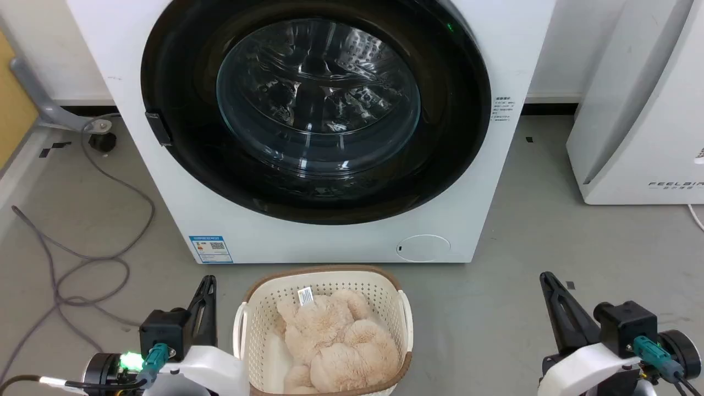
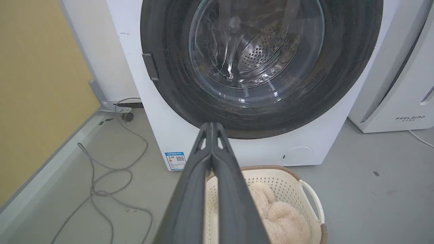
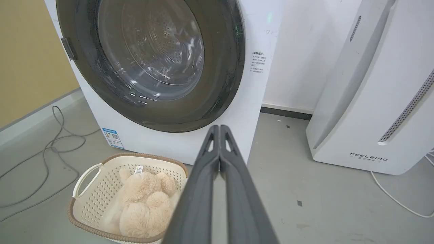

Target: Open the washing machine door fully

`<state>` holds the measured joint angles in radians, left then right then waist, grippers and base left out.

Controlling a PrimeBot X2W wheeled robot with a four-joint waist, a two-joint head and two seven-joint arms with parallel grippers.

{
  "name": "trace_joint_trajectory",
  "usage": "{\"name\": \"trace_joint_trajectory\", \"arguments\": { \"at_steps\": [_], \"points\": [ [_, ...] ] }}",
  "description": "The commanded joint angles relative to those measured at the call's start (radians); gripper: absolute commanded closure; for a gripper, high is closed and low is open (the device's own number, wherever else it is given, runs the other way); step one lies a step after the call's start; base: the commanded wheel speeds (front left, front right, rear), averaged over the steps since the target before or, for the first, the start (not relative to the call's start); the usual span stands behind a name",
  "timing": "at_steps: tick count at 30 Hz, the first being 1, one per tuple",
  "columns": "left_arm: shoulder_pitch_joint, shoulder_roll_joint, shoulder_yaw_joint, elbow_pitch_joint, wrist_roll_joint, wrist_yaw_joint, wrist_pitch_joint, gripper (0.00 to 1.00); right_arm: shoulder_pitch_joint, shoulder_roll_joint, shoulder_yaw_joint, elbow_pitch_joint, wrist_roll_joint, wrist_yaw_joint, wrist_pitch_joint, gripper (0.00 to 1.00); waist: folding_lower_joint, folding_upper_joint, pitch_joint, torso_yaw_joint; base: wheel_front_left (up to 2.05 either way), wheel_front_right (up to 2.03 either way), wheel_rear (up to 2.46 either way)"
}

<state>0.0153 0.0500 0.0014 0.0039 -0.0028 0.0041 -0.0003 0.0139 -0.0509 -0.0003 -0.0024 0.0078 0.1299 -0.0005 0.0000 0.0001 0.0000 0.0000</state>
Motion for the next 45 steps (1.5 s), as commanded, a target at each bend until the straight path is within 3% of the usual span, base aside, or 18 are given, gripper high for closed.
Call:
{"name": "trace_joint_trajectory", "arguments": {
  "at_steps": [1,21,22,45],
  "points": [
    [-0.015,0.0,-0.001,-0.004,0.003,-0.004,0.0,1.0,-0.014,0.001,0.0,0.002,-0.008,0.001,0.0,1.0,0.0,-0.0001,0.0,0.0,0.0,0.0,0.0],
    [-0.015,0.0,-0.001,-0.004,0.003,-0.004,0.0,1.0,-0.014,0.001,0.0,0.002,-0.008,0.001,0.0,1.0,0.0,-0.0001,0.0,0.0,0.0,0.0,0.0],
    [0.0,0.0,0.0,0.0,0.0,0.0,0.0,0.0,0.0,0.0,0.0,0.0,0.0,0.0,0.0,0.0,0.0,-0.0001,0.0,0.0,0.0,0.0,0.0],
    [-0.01,0.0,-0.015,0.011,-0.018,0.03,-0.044,0.0,-0.005,0.0,-0.03,-0.027,0.107,0.0,-0.044,0.0,0.0,-0.0001,0.004,0.0,0.0,0.0,0.0]
  ]
}}
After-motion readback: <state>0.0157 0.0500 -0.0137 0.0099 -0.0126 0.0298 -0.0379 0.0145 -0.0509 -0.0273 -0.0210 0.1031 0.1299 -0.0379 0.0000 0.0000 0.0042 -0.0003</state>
